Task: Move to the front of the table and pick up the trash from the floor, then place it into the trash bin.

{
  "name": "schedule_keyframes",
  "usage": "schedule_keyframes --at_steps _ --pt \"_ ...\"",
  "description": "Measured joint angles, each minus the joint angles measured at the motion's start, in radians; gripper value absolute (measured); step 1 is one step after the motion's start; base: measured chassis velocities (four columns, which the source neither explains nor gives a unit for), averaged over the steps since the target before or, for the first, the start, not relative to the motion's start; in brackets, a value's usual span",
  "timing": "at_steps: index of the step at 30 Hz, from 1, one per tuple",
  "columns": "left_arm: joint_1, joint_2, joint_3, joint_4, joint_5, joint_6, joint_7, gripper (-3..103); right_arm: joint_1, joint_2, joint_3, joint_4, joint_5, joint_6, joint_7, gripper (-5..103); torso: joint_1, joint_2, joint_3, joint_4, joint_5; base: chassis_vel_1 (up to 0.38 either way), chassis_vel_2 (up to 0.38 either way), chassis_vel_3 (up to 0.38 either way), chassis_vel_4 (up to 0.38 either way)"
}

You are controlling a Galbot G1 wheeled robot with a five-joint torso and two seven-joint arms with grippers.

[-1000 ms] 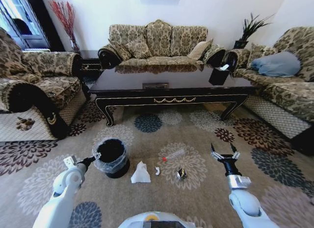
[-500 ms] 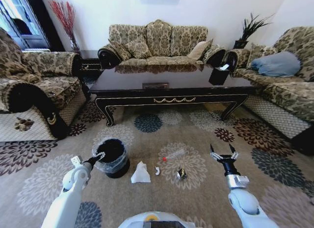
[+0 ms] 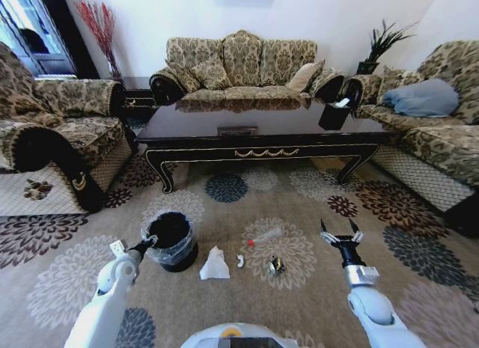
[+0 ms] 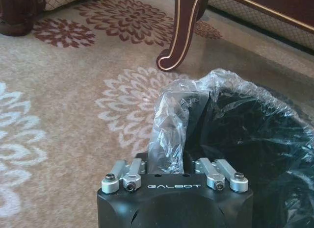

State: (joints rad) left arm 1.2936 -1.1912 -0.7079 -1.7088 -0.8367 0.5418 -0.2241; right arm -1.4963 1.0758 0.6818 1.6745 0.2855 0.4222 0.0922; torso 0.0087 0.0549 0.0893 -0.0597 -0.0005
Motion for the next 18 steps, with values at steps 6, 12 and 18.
schedule_keyframes --at_steps 6,12,18 --pt "0.049 0.016 -0.039 -0.038 0.009 0.033 -0.026 20 0.009 0.003 -0.010 -0.014 -0.006 0.008 0.000 100 0.000 0.000 0.000 0.0004 0.0002 0.000 0.000 0.000 0.000" --pt "0.080 0.023 -0.065 -0.061 0.025 0.041 -0.031 3 0.021 0.008 -0.025 -0.034 -0.019 0.016 0.000 100 0.000 0.000 0.000 0.0003 0.0001 0.000 0.000 0.000 0.000" --pt "0.132 0.042 -0.115 -0.163 0.031 0.041 -0.039 3 0.025 -0.005 -0.108 0.005 0.176 -0.140 0.088 100 0.000 0.000 0.000 0.0003 0.0007 0.000 0.000 0.000 0.000"
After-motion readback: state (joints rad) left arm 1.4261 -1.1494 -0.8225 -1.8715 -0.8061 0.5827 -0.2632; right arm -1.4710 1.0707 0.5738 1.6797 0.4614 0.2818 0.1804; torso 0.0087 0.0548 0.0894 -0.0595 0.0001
